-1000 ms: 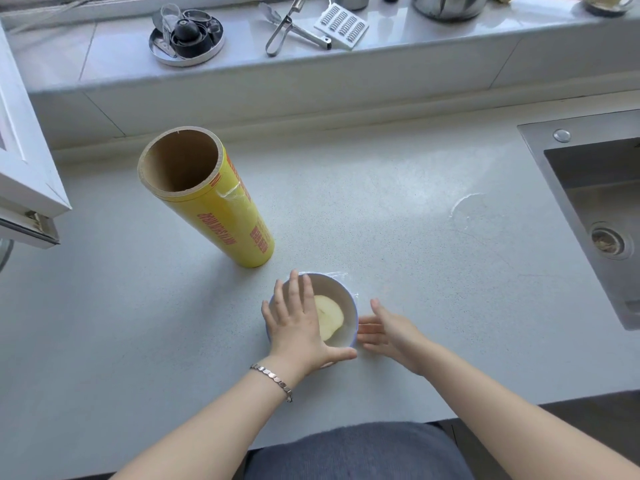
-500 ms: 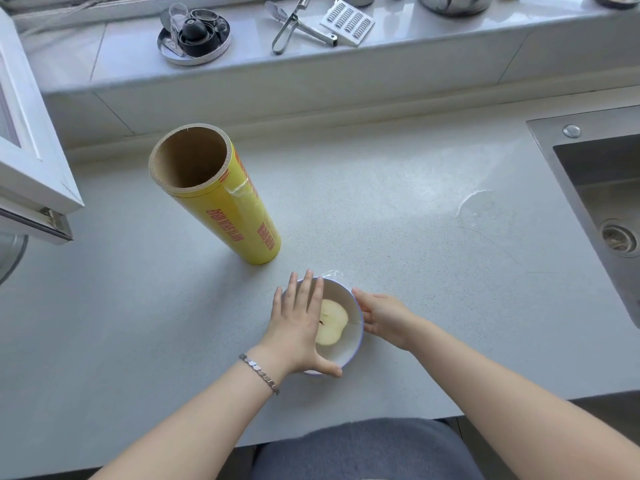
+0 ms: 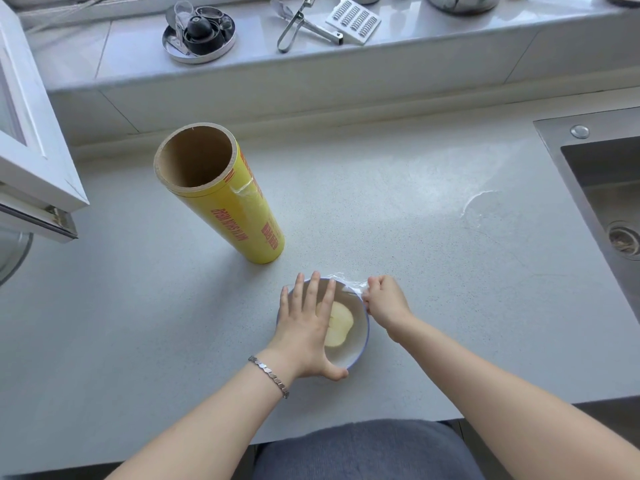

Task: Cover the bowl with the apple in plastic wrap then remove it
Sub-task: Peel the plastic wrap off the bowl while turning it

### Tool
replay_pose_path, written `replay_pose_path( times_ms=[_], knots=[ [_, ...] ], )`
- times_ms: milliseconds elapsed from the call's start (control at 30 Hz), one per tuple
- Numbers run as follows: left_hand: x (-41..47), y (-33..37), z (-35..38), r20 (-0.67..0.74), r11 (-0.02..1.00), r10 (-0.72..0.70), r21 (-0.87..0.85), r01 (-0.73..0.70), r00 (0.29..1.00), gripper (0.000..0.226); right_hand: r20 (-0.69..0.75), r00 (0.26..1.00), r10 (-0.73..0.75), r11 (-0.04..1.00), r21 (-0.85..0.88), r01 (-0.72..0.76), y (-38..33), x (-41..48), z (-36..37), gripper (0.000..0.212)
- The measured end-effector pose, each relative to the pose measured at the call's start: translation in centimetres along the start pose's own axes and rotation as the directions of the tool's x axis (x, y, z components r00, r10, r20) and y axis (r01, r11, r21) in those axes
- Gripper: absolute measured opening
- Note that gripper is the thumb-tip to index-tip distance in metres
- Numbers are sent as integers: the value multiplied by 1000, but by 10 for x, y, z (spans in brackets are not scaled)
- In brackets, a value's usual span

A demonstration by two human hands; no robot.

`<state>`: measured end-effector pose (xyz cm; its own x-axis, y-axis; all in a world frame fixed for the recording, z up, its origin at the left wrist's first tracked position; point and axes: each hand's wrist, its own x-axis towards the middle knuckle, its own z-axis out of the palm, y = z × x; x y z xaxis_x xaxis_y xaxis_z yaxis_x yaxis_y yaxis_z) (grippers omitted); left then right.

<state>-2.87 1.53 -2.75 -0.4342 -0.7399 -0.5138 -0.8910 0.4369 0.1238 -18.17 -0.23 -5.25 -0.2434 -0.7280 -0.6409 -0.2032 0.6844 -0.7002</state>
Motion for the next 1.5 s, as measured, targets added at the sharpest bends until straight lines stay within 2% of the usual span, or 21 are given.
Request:
replay_pose_path(
  times_ms=[100, 333, 400, 700, 767, 833, 867, 967, 1033, 1267, 1500],
  knots=[
    [0, 2, 1, -14, 1000, -3, -15, 2, 1000, 136, -22, 998, -56, 980, -192, 51, -1, -4, 0, 16],
    [0, 1, 4, -44, 999, -19, -43, 17, 999, 134, 19, 963, -269, 939, -216, 267, 0, -11, -14, 13],
    [0, 1, 3, -42, 999, -23, -32, 21, 999, 135, 1, 958, -286, 934, -225, 279, 5, -7, -18, 12],
    [1, 4, -1, -1, 998, -43, -36, 43, 999, 135, -88, 983, -160, 960, -247, 134, 11, 8, -2, 16],
    [0, 5, -1, -4, 998, -51, -44, 51, 999, 134, -93, 995, -44, 994, -108, 33, 15, 10, 0, 18],
    [0, 6, 0, -6, 996, -69, -60, 69, 998, 134, 26, 994, 105, 978, 180, -108, 20, 5, -1, 25],
    [0, 7, 0, -7, 994, -87, -73, 86, 996, 134, 109, 983, 148, 950, 260, -172, 22, 0, -4, 30],
    [-1, 10, 1, -3, 985, -140, -107, 139, 990, 136, 299, 931, 209, 940, 199, -275, 28, -9, -15, 45],
    [-2, 12, 2, -2, 978, -170, -126, 168, 985, 136, 375, 904, 205, 946, 160, -281, 33, -12, -19, 41],
    [-8, 21, 5, 0, 926, -316, -217, 309, 949, 138, 469, 858, 208, 859, 333, -390, 42, -20, -19, 20],
    [-8, 23, 7, 14, 913, -340, -237, 333, 940, 140, 536, 809, 241, 849, 287, -443, 37, -15, -27, 24]
  ],
)
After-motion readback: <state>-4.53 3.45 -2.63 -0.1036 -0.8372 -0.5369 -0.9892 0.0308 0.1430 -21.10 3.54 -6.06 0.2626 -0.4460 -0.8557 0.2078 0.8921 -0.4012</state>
